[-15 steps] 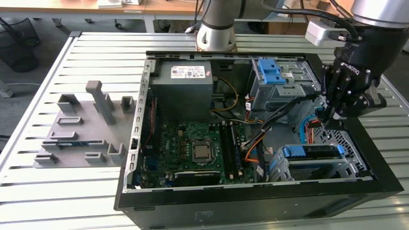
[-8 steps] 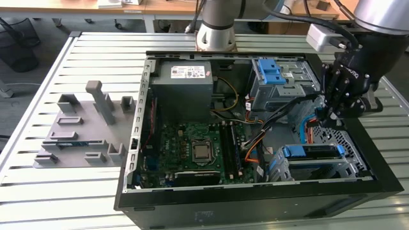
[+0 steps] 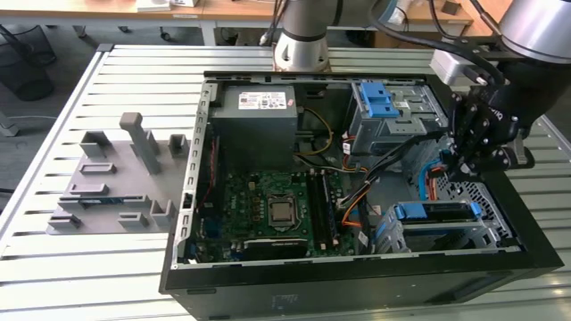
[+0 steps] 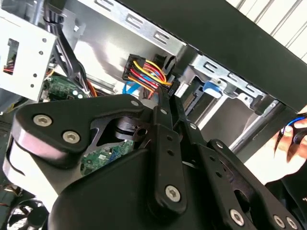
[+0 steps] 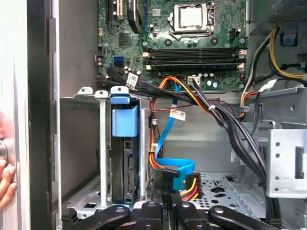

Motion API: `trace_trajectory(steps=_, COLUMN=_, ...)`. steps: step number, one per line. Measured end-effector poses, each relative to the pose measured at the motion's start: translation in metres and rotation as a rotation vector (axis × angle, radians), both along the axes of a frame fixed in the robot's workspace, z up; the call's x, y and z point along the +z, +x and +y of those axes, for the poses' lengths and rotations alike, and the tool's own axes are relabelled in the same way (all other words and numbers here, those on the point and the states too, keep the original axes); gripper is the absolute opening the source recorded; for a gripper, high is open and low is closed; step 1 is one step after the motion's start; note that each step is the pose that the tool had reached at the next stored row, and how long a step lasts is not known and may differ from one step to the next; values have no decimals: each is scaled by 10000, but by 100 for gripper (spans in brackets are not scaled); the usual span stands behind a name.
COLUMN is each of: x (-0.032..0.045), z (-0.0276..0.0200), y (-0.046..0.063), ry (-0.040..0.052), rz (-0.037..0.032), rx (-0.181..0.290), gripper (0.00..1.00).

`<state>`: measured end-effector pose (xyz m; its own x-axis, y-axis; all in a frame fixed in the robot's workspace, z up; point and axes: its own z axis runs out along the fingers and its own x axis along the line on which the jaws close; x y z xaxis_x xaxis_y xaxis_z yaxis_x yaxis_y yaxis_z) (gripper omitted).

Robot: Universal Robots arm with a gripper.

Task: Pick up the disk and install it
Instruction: 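Insert the first disk wire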

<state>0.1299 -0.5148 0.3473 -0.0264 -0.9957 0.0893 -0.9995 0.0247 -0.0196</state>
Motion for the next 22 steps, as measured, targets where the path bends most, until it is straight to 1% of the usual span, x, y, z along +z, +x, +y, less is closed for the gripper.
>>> trace_trajectory(steps=2, x=-1, z=-43, y=-10, ry=17, rz=-32, rx=0, gripper=18)
trace_trajectory(steps=5, x=-2, z=-94, y=-23, ry=37, rz=-95, rx=3, gripper=18)
trace_trajectory(steps=10, x=-3, z=-127, y=-64, ry=60, rz=-275, rx=40, gripper=18)
trace_trajectory(steps=11, x=-6, z=-136, y=-71, ry=91, rz=-303, rx=42, gripper=18)
trace_trajectory(steps=12, x=-8, z=-149, y=-74, ry=146, rz=-320, rx=41, gripper=18)
trace_trajectory(steps=15, x=-22, z=-214, y=-77, ry=367, rz=-334, rx=40, gripper=18)
trace_trajectory(steps=17, x=-29, z=-245, y=-87, ry=478, rz=-353, rx=36, gripper=18)
trace_trajectory(steps=19, x=-31, z=-258, y=-102, ry=540, rz=-390, rx=38, gripper=18)
trace_trajectory(steps=22, x=-33, z=-259, y=-128, ry=570, rz=-418, rx=38, gripper=18)
